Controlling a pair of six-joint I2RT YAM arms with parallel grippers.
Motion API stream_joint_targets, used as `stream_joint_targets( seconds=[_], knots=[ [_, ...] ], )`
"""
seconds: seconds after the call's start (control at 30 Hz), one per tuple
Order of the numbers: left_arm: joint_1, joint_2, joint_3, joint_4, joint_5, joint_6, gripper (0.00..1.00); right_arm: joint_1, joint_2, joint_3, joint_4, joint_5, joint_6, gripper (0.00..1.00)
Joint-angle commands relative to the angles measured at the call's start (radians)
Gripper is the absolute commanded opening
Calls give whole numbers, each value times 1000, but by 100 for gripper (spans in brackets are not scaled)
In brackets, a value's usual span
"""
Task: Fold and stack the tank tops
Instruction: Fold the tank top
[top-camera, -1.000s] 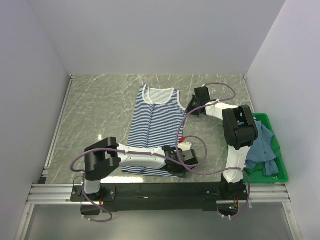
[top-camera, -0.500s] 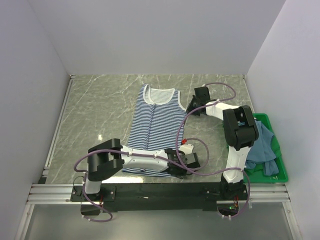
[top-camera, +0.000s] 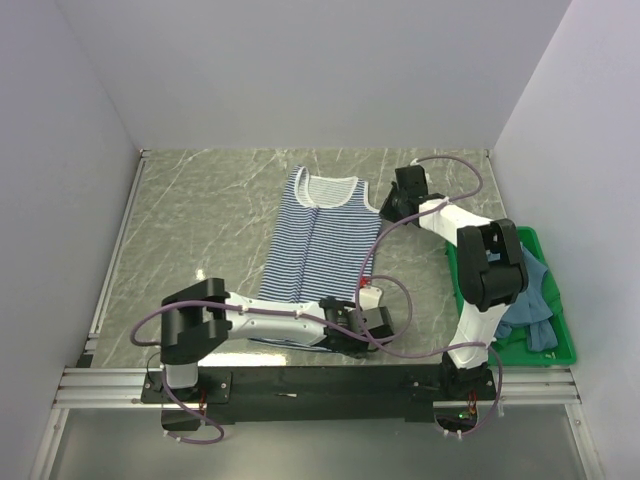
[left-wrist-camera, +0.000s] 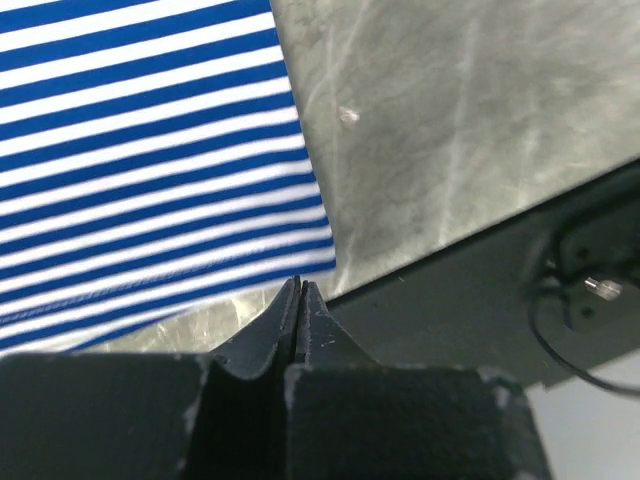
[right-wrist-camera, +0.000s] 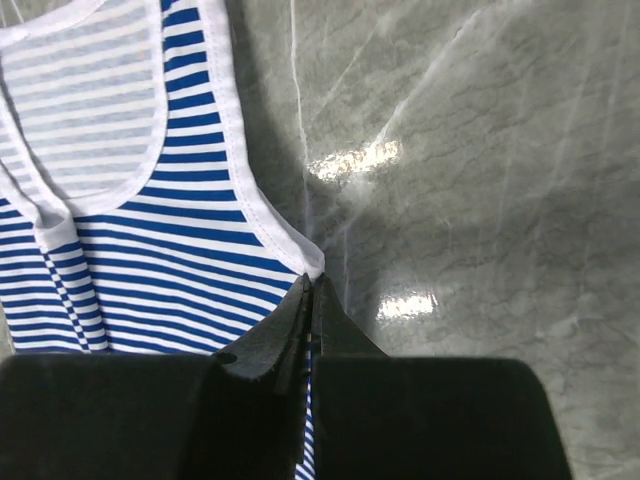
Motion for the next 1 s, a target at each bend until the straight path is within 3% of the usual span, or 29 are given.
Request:
stream_joint_targets(
  seconds=[0.0, 0.17, 0.27, 0.3, 0.37, 0.73, 0.97],
  knots=[
    [-13, -103, -28, 50, -5, -10, 0, -16, -63, 28, -22, 55, -31, 0],
    [-11, -126, -31, 58, -15, 2, 1, -16, -65, 49, -40, 41, -40, 0],
    [-16, -92, -8, 61, -4, 22, 23, -16, -60, 51, -41, 40, -39, 0],
    [-20, -68, 9, 60, -10, 28, 34, -14, -59, 49, -41, 38, -37, 0],
    [-28, -25, 38, 46, -18, 38, 38, -14, -59, 46, -39, 34, -36, 0],
    [-43, 92, 112, 3, -73, 41, 41, -13, -45, 37, -25, 18, -30, 0],
    [-43, 124, 146, -64, -122, 24, 27, -13, -45, 23, -14, 18, -28, 0]
  ],
)
